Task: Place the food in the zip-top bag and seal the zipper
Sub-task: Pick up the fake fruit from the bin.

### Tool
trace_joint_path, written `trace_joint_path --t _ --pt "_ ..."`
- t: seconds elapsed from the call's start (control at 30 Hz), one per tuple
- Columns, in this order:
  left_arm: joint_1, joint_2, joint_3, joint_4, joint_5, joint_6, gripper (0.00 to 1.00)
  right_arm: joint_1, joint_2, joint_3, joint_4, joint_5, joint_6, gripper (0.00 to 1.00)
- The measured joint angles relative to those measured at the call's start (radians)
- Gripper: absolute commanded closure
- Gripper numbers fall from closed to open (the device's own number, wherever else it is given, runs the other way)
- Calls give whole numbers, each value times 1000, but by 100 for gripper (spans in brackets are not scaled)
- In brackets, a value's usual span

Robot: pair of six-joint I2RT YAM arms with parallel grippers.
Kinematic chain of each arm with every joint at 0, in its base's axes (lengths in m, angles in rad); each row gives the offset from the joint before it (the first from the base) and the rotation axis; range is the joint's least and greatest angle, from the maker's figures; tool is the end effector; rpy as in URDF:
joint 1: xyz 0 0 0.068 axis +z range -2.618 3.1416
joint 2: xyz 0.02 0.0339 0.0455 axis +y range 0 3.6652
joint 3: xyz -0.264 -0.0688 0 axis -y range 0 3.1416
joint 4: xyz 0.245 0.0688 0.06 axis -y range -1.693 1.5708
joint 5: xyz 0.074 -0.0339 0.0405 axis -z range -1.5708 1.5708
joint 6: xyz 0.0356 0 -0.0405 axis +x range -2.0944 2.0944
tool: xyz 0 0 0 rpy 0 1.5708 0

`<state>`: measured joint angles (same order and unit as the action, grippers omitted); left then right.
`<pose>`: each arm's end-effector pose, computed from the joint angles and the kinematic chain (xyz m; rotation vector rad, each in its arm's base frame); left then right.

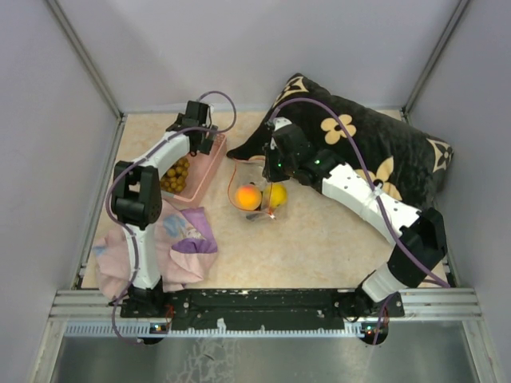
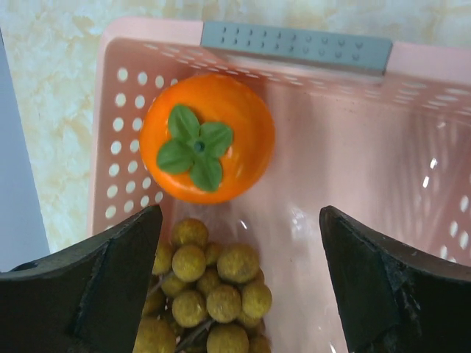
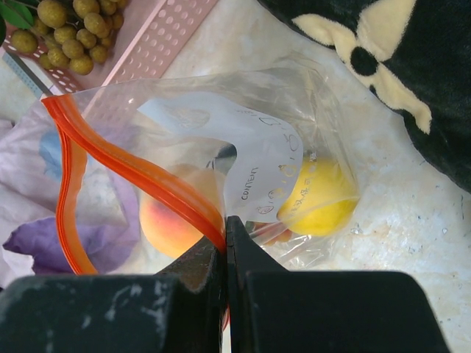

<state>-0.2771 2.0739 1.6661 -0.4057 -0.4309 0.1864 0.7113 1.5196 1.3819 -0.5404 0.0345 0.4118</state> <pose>0.4552 -0.1140 0.2254 0.3376 2.3134 0.4672 0.2604 0.2228 0.3342 -0.3258 2.2870 0.5549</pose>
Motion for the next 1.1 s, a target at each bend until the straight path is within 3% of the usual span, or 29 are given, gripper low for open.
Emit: trace_joint_path --t 0.57,1.1 --pt "37 210 127 51 -1 152 12 -1 15 0 -3 -7 4 100" --pt "38 182 121 55 96 116 37 -1 15 0 -6 -7 9 100"
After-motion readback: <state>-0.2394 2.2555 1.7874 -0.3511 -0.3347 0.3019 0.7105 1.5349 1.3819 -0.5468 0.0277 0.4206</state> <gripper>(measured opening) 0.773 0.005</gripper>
